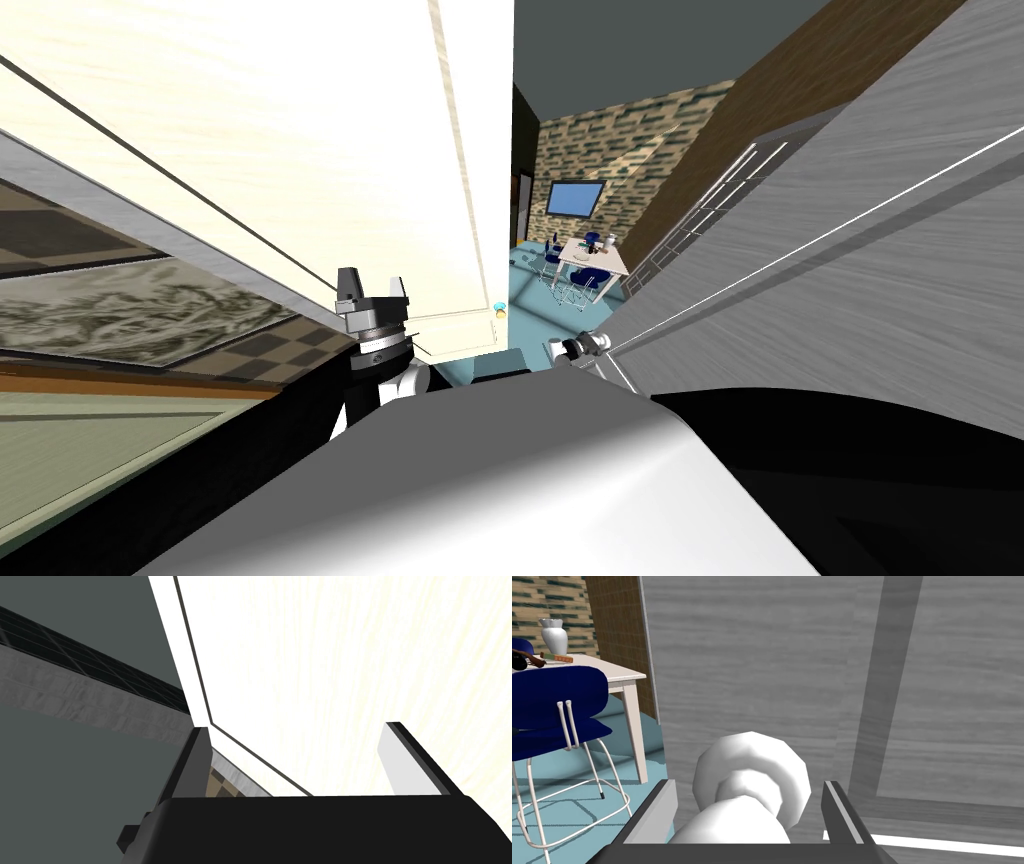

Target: Push the door open

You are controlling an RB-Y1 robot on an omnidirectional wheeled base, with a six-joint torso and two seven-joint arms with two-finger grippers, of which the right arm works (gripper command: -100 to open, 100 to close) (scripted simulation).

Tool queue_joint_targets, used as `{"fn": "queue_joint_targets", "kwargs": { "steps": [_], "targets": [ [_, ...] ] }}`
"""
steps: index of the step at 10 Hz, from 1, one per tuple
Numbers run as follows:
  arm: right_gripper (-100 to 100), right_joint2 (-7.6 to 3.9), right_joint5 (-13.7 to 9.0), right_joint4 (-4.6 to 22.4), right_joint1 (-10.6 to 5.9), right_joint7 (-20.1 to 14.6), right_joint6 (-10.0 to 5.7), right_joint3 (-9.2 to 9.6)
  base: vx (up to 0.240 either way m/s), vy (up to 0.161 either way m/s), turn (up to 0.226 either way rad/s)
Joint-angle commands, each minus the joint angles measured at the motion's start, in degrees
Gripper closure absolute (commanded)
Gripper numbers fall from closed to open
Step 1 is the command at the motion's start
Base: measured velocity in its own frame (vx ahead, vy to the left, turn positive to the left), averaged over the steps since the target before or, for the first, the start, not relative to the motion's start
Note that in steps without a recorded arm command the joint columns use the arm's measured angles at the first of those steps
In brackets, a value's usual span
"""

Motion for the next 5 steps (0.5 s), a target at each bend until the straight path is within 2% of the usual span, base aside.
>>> {"fn": "queue_joint_targets", "kwargs": {
  "steps": [1, 2, 4, 5],
  "targets": [
    [100, 0.22, -0.3, -2.3, 1.08, 0.9, -0.65, -0.67, 0.01, -0.065, 0.018],
    [100, -0.3, -1.2, -2.1, 1.01, 1.1, -1.76, -1.73, 0.025, -0.08, 0.119],
    [100, -0.3, -1.2, -2.1, 1.01, 1.1, -1.76, -1.73, 0.015, -0.051, 0.03],
    [100, -0.52, -1.7, -2.0, 0.98, 1.1, -2.35, -2.3, 0.01, -0.033, 0.064]
  ]
}}
